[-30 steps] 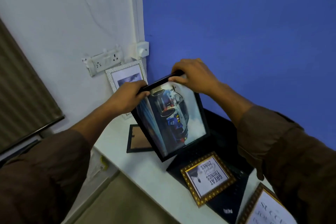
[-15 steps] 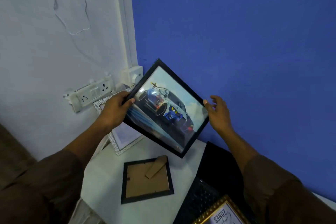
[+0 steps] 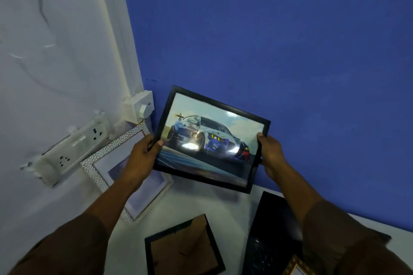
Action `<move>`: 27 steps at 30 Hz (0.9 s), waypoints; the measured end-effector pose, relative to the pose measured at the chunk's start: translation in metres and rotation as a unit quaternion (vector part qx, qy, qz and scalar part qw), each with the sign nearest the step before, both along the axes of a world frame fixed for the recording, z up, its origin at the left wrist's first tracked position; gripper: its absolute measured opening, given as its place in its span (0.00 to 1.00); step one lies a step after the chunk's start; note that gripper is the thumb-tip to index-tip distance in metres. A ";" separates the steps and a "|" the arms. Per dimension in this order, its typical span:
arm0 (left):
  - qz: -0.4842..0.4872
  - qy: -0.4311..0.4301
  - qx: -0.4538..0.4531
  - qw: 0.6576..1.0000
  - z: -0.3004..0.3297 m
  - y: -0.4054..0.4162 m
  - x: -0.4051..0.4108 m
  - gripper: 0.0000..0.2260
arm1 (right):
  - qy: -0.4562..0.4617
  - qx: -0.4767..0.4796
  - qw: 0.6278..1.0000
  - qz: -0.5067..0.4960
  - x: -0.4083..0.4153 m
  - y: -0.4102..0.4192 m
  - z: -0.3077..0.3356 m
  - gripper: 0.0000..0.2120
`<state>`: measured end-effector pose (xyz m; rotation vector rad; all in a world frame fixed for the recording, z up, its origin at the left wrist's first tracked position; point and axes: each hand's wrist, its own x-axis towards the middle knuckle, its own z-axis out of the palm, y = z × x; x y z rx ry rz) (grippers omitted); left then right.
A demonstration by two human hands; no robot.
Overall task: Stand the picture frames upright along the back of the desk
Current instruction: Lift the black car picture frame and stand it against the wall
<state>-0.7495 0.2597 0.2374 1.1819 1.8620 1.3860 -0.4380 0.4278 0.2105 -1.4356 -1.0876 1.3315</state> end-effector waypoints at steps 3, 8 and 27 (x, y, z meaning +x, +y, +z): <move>-0.034 0.015 -0.063 0.997 -0.022 0.029 -0.026 0.13 | -0.012 0.027 0.999 -0.026 -0.011 0.014 -0.006 0.12; -0.100 0.097 -0.142 0.980 -0.051 0.074 -0.041 0.09 | -0.110 0.077 0.990 -0.037 -0.020 0.024 -0.011 0.13; -0.181 0.172 -0.243 0.937 -0.153 0.185 -0.034 0.15 | -0.440 -0.020 0.897 -0.023 0.014 0.039 -0.082 0.22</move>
